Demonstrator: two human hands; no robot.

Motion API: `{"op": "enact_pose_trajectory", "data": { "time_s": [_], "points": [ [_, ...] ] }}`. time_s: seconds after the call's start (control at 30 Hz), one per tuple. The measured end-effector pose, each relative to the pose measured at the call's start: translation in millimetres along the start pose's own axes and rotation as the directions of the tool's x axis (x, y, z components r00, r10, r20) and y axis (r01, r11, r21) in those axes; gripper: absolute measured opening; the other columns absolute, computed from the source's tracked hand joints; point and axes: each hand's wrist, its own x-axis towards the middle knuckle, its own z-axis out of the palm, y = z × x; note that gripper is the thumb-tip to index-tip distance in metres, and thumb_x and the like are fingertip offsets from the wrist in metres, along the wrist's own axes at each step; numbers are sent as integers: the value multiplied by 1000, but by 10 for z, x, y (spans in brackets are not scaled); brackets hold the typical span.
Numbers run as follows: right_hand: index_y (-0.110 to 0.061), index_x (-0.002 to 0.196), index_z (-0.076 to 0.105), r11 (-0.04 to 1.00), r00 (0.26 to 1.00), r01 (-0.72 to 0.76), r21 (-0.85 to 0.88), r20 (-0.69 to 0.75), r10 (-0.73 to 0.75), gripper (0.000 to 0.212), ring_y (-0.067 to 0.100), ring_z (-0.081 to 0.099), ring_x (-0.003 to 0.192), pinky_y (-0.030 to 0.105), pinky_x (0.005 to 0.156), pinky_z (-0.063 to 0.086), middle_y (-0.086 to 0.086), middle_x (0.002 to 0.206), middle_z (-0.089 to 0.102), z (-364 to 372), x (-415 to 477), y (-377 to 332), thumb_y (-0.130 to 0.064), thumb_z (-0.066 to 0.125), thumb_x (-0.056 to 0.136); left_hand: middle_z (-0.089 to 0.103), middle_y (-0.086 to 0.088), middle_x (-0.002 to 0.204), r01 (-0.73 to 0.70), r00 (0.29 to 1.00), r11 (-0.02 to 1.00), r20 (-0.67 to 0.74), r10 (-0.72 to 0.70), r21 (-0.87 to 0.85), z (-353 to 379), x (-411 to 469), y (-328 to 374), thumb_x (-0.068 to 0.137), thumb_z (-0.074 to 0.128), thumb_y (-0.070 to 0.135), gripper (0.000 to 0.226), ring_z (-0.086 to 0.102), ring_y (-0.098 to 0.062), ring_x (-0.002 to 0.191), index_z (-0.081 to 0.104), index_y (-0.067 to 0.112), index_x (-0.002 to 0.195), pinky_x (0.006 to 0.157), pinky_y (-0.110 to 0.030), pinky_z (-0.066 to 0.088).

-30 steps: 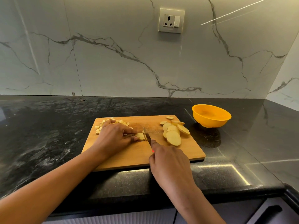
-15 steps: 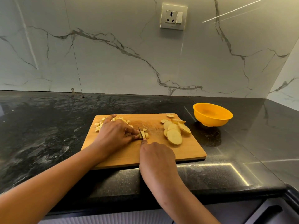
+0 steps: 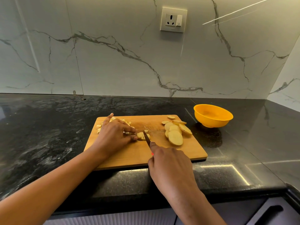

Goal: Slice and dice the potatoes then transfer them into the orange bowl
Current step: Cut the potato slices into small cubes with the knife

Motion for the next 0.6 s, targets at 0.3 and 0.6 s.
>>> {"op": "enact_pose_trajectory", "data": {
  "time_s": [0.3,0.6],
  "points": [
    [-24,146,33,1000,1000,-2,4,15,2,44,20,56,100,29,72,41,0,115,61,158,200,-43,-29,36,102,66,17,111,-7,1000,1000,-20,7,9,71,14,-44,81,64,50,27,46,-6,116,70,36,103,115,-34,7],
    [-19,138,43,999,993,37,-29,113,-33,37,20,54,92,28,65,35,2,112,60,104,274,-67,-24,42,101,64,17,113,11,1000,1000,2,-11,26,72,35,-25,81,63,51,26,44,-6,119,70,36,102,114,-35,7]
  ]
}}
